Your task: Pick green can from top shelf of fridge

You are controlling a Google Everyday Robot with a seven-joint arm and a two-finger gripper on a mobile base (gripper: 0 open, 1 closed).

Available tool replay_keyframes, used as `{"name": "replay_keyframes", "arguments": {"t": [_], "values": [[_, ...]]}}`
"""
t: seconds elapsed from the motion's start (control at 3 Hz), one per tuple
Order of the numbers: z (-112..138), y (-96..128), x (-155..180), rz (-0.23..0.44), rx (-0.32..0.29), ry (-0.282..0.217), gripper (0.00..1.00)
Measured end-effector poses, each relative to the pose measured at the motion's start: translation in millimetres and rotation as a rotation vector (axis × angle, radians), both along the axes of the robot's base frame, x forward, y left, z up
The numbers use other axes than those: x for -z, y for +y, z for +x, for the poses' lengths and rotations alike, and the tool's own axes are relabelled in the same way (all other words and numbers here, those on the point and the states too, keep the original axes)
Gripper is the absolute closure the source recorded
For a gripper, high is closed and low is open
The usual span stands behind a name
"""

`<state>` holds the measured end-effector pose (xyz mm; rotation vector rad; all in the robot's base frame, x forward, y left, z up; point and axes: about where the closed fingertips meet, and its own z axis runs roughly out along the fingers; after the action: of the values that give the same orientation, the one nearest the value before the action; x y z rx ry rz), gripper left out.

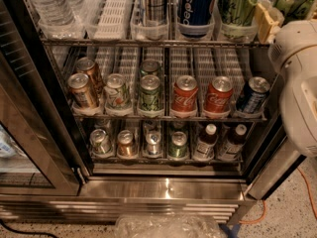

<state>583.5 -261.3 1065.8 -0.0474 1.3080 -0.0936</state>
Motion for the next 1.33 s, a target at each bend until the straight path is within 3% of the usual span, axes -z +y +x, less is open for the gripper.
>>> {"name": "replay_keyframes", "arguments": {"t": [0.33, 1.33], "values": [[-0.2, -0.7, -0.1, 0.001, 0.001, -0.001, 0.24], [1.2, -2.8, 0.3, 0.003, 0.020, 0.000, 0.90]]}}
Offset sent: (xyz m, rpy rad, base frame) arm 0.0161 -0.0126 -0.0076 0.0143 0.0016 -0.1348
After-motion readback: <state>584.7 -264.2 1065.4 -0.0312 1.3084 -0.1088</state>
